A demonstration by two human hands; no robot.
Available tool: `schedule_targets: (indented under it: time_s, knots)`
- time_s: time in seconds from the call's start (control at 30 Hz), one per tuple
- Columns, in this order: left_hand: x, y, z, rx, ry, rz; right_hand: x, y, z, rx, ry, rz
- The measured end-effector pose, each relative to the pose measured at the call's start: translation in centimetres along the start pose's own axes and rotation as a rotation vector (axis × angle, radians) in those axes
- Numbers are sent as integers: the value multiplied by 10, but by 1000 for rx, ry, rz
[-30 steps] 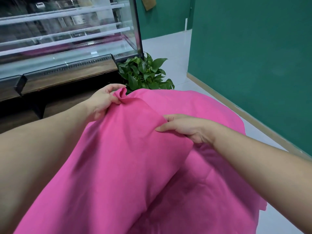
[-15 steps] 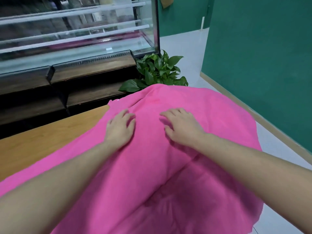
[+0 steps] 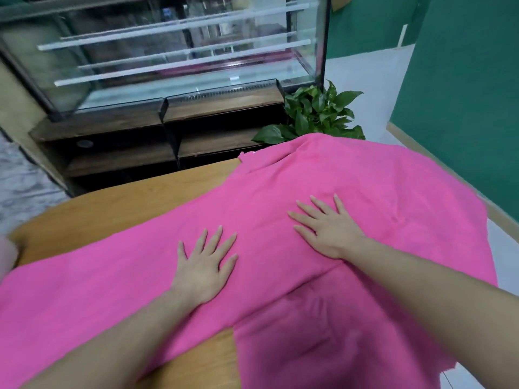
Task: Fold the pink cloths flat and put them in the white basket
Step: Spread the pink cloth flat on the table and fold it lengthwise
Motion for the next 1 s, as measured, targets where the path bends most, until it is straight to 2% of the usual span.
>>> schedule_targets:
  time_s: [0.2, 0.33, 0.47, 0.63, 0.77, 0.9, 1.0]
  knots:
    - [41, 0, 12, 13, 128, 13, -1, 7, 7, -40, -55, 65]
    - [64, -3, 13, 37, 146, -17, 13, 15, 78, -154, 152, 33]
    - [87, -7, 18, 33, 116, -44, 33, -4, 116, -105, 266, 111]
    - [118, -10, 43, 37, 195, -40, 43, -11, 83, -57, 119, 83]
    - [137, -6, 67, 71, 348, -35, 49, -8, 63, -41, -30, 122]
    - [159, -4, 91, 85, 446, -30, 52, -7, 67, -38, -123, 167]
    - [172, -4, 102, 80, 453, -38, 53, -4, 88, -118, -134, 88]
Point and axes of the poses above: each hand's wrist, its own x-axis away from the middle knuckle, its own y-axis out of the back of the hand, z = x × y, the point moved 3 cm from there along -x, towards the middle knuckle, and after that the axes turned 1 degree about -z, right-handed, at the moved point
